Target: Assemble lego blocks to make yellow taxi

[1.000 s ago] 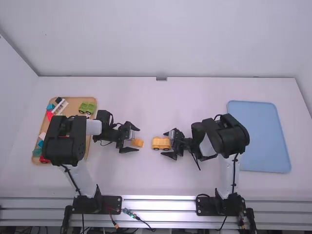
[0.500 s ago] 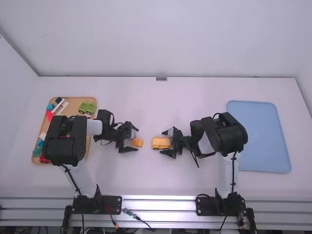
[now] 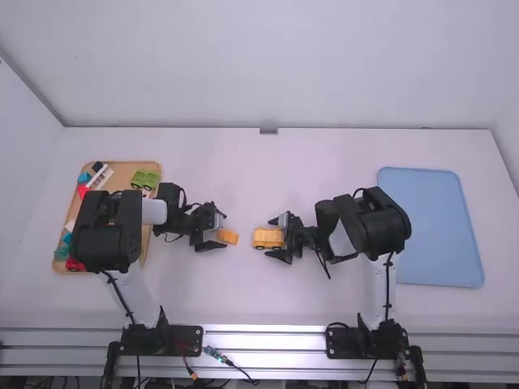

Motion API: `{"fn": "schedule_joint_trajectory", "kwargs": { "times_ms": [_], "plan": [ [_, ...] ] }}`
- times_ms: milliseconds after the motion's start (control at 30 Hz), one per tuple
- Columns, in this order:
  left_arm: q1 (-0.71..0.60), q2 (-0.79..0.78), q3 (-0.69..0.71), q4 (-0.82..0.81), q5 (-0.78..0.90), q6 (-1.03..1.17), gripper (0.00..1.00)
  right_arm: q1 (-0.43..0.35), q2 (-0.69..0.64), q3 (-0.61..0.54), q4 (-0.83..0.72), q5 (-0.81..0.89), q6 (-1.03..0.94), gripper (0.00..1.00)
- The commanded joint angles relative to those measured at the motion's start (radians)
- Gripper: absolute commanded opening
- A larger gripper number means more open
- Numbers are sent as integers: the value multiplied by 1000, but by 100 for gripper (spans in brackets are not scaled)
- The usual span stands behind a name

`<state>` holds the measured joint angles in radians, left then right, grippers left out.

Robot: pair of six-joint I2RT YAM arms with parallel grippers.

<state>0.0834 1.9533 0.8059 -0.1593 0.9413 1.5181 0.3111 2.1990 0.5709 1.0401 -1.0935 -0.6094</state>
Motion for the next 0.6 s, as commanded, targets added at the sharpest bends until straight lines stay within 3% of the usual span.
{"fn": "schedule_joint_trajectory", "kwargs": {
  "times_ms": [0, 67, 100, 167, 333, 500, 533, 567],
  "plan": [
    [2, 42, -11, -6, 28, -3, 86, 2, 13, 6, -1, -6, 4, 99],
    [3, 45, -13, -6, 34, -3, 81, 3, 13, 6, 0, -8, 3, 99],
    [1, 45, -13, -6, 34, -3, 72, 2, 13, 6, 0, -9, 3, 99],
    [5, 45, -13, 1, 41, -3, 63, 2, 13, 6, 0, -8, 4, 99],
    [2, 45, -11, 3, 57, -3, 62, 3, 13, 7, 0, -6, 4, 99],
    [-6, 44, -11, -5, 45, -3, 49, 3, 13, 6, 0, -6, 4, 99],
    [-5, 44, -11, -9, 37, -3, 39, 1, 13, 6, 0, -5, 3, 99],
    [-4, 44, -11, -10, 37, -3, 38, 1, 13, 6, 0, -5, 3, 99]
  ]
}}
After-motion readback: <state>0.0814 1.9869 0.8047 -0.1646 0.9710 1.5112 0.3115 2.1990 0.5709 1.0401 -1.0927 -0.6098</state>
